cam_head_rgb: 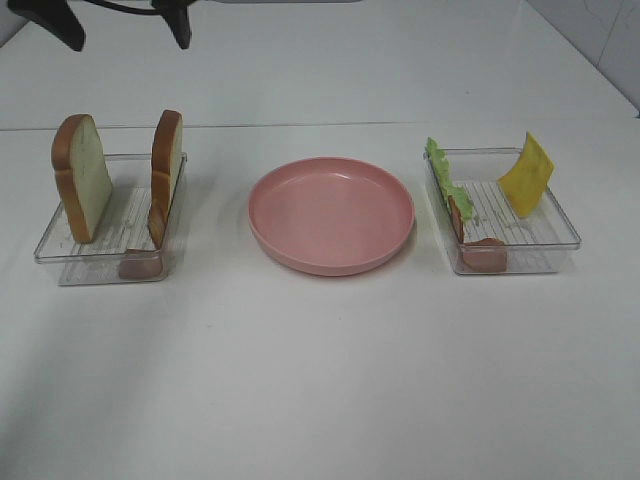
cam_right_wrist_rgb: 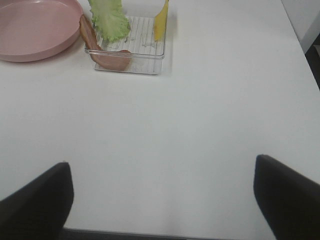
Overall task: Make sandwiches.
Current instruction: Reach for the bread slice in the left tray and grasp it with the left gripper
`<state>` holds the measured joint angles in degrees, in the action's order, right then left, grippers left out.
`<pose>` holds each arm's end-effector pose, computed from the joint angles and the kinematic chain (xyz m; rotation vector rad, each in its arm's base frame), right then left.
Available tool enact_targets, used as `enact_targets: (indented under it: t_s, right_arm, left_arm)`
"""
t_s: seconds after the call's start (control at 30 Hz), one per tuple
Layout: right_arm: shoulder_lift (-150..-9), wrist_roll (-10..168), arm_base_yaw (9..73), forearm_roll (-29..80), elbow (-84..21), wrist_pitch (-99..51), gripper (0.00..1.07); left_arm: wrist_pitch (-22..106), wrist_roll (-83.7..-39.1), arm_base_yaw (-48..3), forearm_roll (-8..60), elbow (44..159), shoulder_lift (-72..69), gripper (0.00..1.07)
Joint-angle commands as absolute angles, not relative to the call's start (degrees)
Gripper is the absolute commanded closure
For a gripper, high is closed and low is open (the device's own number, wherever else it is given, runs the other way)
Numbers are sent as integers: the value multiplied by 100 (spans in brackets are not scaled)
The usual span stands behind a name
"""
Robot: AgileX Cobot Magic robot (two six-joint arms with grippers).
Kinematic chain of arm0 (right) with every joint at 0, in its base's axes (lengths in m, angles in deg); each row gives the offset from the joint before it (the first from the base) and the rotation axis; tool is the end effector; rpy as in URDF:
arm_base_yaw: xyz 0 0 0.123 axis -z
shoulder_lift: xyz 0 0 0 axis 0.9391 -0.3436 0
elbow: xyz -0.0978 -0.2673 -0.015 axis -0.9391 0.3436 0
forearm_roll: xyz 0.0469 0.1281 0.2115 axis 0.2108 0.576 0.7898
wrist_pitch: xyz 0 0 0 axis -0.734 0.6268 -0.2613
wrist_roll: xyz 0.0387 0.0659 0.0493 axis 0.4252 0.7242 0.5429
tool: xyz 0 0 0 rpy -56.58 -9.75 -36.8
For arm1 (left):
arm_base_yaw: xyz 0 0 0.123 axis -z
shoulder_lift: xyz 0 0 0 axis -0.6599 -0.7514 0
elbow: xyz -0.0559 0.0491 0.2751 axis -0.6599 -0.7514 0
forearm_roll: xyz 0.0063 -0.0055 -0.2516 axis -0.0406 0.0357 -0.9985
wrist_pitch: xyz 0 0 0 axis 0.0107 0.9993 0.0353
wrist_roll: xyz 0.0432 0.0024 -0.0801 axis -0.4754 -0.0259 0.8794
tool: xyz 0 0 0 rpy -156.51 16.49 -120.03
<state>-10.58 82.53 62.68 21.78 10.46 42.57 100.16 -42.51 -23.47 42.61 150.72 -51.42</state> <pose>-0.0018 -0.0051 0.2606 -0.1496 2.1247 -0.0086 0.4355 -0.1370 0.3203 0.0685 2.6803 -0.1376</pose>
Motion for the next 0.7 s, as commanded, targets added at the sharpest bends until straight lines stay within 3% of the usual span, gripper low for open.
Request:
enact_targets:
  t_s: [0.03,0.2,0.7]
  right_arm:
    - [-880,8202,6286,2172,1046,4223,13]
    - [-880,8202,6286,2172,1046,4223,13]
    - [-880,8202,6286,2172,1046,4223,13]
  left_arm:
    - [10612,-4148,-2152,4478,15501,-5652,6]
    - [10606,-3936,-2152,4484,15547,-5990,6]
    - [10594,-3988,-2164,4862,15542,-6626,6]
